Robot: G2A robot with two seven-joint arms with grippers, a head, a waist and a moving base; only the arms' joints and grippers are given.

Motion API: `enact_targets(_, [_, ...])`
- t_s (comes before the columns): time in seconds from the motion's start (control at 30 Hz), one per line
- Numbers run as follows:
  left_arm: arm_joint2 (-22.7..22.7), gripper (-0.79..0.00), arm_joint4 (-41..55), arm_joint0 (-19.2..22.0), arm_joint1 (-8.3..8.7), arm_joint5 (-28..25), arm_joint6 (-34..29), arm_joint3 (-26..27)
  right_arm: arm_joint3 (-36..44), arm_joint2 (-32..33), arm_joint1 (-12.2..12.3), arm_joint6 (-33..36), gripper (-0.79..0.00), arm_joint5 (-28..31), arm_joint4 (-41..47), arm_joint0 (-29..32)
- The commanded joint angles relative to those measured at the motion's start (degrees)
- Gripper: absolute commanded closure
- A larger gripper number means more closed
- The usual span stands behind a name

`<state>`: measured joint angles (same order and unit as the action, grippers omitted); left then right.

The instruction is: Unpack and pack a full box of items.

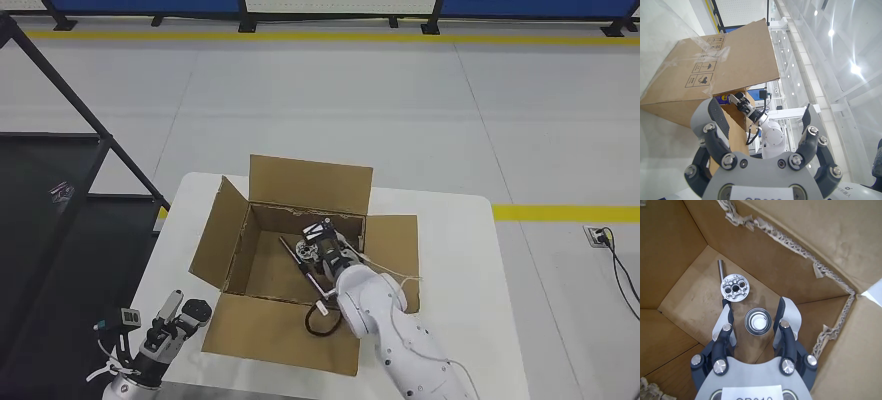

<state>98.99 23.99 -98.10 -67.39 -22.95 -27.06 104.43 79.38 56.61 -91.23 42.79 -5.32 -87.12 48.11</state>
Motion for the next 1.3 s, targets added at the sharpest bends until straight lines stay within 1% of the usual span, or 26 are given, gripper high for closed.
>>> enact_targets(0.0, [0.0, -0.785, 0.0, 0.0, 0.00, 0.0, 0.0, 0.0, 4.4, 0.8, 0.3, -1.1, -0.619, 0.0, -0.2, 1.9])
enact_targets(0.07, [0.0, -0.785, 0.0, 0.0, 0.00, 0.0, 0.0, 0.0, 9.9, 2.1, 0.6, -2.9, -0.751, -0.2, 0.1, 4.6])
enact_targets(0.1, [0.0, -0.785, 0.0, 0.1, -0.01, 0.1, 0.2, 0.1, 12.7, 2.8, 0.7, -4.0, -0.785, -0.4, 0.6, 6.1])
enact_targets(0.17, [0.9, -0.785, 0.4, 0.5, -0.01, 0.3, 1.2, 0.4, 17.9, 4.1, 1.0, -6.1, -0.785, -0.1, 1.9, 9.1])
enact_targets(0.27, [2.4, -0.785, 0.7, 1.4, 0.03, 0.8, 2.8, 0.5, 24.2, 6.8, 1.4, -9.5, -0.785, 0.3, 6.5, 13.3])
enact_targets(0.43, [3.6, -0.785, -0.2, 3.0, 0.13, 2.2, 3.4, 2.0, 24.2, 6.8, 1.4, -9.5, -0.785, 0.3, 6.5, 13.3])
enact_targets(0.57, [2.7, -0.785, -2.6, 4.6, 0.18, 3.7, 3.3, 4.0, 24.2, 6.8, 1.4, -9.8, -0.785, 0.4, 6.5, 13.4])
enact_targets(0.67, [1.3, -0.785, -4.0, 6.4, 0.10, 5.7, 4.5, 4.7, 26.7, 8.4, 1.7, -13.5, -0.785, 2.7, 9.3, 15.9])
enact_targets(0.8, [-1.0, -0.785, -6.6, 8.0, 0.07, 7.2, 4.0, 6.0, 31.5, 14.1, 2.4, -16.3, -0.785, 5.2, 15.6, 20.4])
enact_targets(0.9, [-2.8, -0.785, -8.6, 9.0, 0.06, 8.6, 3.4, 6.7, 34.8, 19.7, 2.9, -18.1, -0.785, 6.0, 22.0, 24.6])
enact_targets(0.97, [-4.1, -0.785, -10.4, 9.5, 0.05, 9.4, 3.0, 6.9, 36.0, 23.6, 3.1, -18.1, -0.785, 6.5, 27.6, 27.0])
enact_targets(1.03, [-5.5, -0.785, -11.9, 10.2, 0.03, 10.6, 2.8, 6.9, 35.7, 27.5, 3.5, -15.8, -0.785, 7.2, 33.4, 28.2])
enact_targets(1.1, [-6.6, -0.785, -13.2, 10.9, 0.01, 11.4, 2.7, 6.7, 33.9, 31.6, 3.9, -12.0, -0.785, 9.3, 39.9, 28.1])
enact_targets(1.17, [-7.4, -0.785, -14.3, 11.5, 0.00, 12.3, 2.7, 6.2, 31.2, 35.3, 4.4, -9.5, -0.785, 10.2, 44.1, 27.6])
enact_targets(1.27, [-8.6, -0.785, -15.4, 12.5, 0.01, 13.9, 2.1, 5.3, 26.5, 39.7, 5.0, -7.5, -0.785, 12.6, 50.6, 26.4])
